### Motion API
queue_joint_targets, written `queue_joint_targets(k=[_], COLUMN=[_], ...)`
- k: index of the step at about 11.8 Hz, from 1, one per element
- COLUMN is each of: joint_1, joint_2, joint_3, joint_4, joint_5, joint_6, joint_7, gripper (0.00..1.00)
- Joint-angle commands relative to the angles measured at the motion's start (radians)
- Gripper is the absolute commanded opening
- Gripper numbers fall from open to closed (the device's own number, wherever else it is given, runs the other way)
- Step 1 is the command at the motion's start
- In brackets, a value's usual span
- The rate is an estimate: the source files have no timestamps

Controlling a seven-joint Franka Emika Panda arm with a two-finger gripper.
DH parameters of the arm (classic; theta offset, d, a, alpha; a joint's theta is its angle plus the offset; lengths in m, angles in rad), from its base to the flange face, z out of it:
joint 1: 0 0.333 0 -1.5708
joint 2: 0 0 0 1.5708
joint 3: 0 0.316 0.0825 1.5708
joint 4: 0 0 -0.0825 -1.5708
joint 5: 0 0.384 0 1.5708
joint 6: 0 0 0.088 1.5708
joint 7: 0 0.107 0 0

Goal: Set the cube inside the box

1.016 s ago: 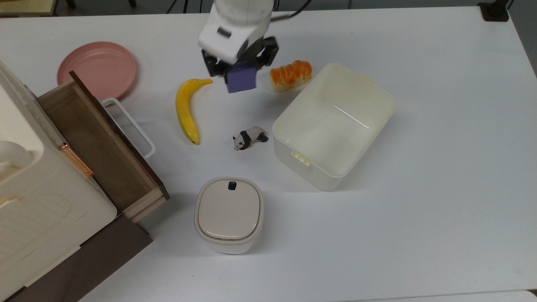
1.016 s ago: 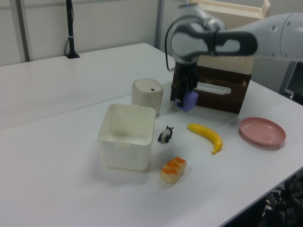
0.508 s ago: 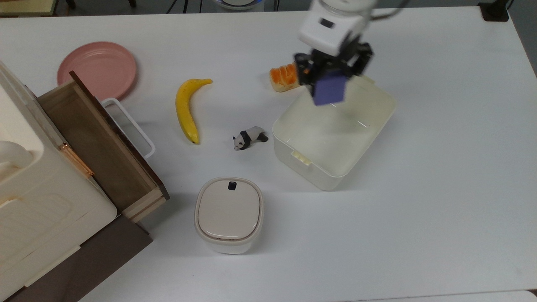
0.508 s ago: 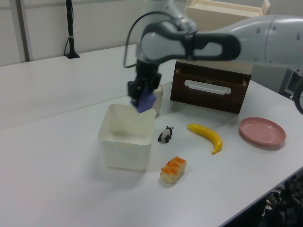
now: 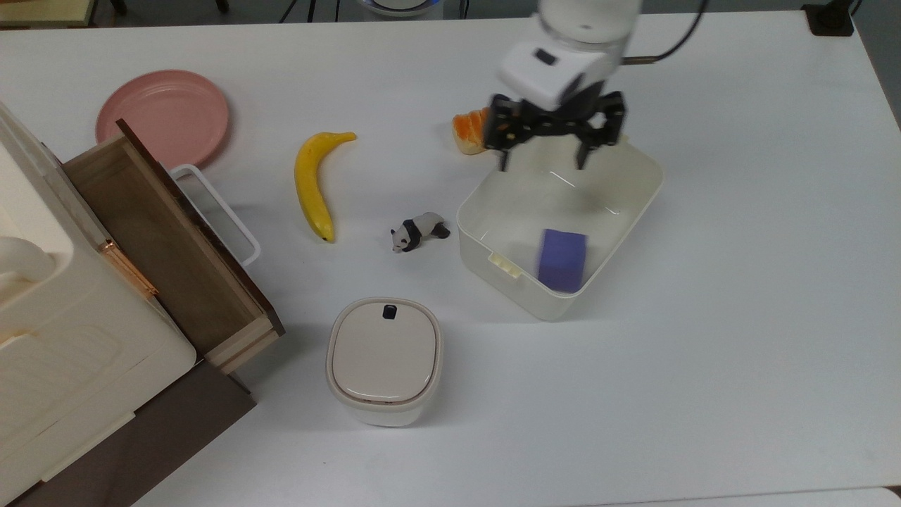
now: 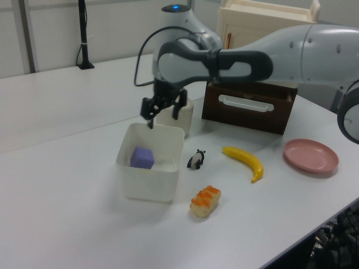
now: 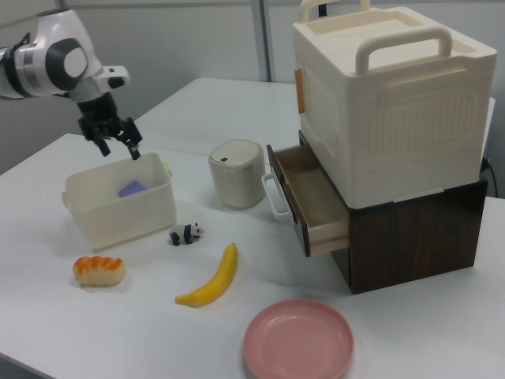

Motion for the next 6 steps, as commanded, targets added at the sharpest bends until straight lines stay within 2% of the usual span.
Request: queue_joint_targets(k=[1,3,6], joint_1=[-0.104,-0.203,-0.27], joint_2=[-0.046,-0.069,-0.086], joint_3=[-0.006,-0.004,-0.004], joint_4=[-0.006,-0.008,-0.005], joint_5=[-0.028,-0.028,-0.018], joint_6=[-0.134,-0.146,-0.14], joint_7=[-0.047,-0.092,-0.159], gripper=[1.0,1.0,1.0])
